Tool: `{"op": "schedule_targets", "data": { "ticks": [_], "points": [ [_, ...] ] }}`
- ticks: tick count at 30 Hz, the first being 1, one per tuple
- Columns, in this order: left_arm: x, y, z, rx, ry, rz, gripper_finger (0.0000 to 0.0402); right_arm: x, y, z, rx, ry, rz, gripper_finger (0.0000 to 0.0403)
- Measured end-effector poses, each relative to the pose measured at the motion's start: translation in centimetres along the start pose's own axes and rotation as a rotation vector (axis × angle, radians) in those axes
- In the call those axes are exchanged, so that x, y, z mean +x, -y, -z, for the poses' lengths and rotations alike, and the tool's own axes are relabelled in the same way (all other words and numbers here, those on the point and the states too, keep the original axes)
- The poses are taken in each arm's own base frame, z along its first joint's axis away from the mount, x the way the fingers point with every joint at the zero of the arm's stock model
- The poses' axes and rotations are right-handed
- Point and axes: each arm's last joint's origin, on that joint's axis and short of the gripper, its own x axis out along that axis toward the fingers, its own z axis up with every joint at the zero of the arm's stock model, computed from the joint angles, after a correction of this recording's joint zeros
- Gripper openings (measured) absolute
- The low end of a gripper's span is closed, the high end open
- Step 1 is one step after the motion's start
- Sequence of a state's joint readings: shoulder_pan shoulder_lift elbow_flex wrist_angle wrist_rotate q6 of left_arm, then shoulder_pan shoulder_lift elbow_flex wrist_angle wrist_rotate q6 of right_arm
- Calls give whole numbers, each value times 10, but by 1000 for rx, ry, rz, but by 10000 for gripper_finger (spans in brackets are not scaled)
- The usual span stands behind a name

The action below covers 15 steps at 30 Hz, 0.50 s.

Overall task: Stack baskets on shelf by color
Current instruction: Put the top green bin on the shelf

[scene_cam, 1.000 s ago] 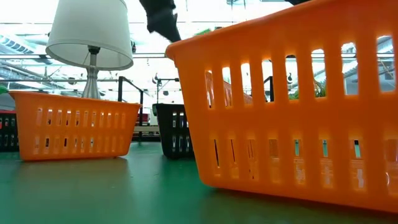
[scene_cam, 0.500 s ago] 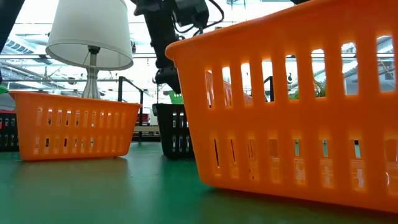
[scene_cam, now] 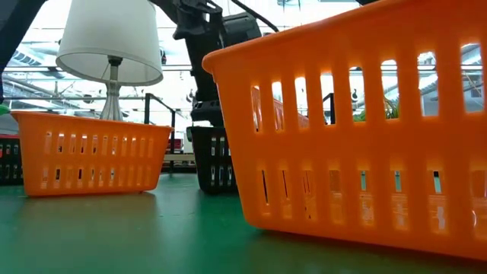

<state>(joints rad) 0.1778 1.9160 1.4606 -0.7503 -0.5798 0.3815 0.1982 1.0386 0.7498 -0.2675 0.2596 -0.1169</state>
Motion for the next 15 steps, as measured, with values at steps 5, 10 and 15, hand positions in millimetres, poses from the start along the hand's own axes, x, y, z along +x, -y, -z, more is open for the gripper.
{"op": "schedule_targets", "data": {
  "ticks": [5, 10, 15],
  "points": [
    [4, -3, 0, -8, 1, -1, 7, 0, 0, 0, 0, 1, 0, 165],
    [6, -7, 0, -25, 12, -7, 29, 0, 0, 0, 0, 1, 0, 165],
    [7, -10, -1, -36, 25, -15, 25, 0, 0, 0, 0, 1, 0, 165]
  ]
}}
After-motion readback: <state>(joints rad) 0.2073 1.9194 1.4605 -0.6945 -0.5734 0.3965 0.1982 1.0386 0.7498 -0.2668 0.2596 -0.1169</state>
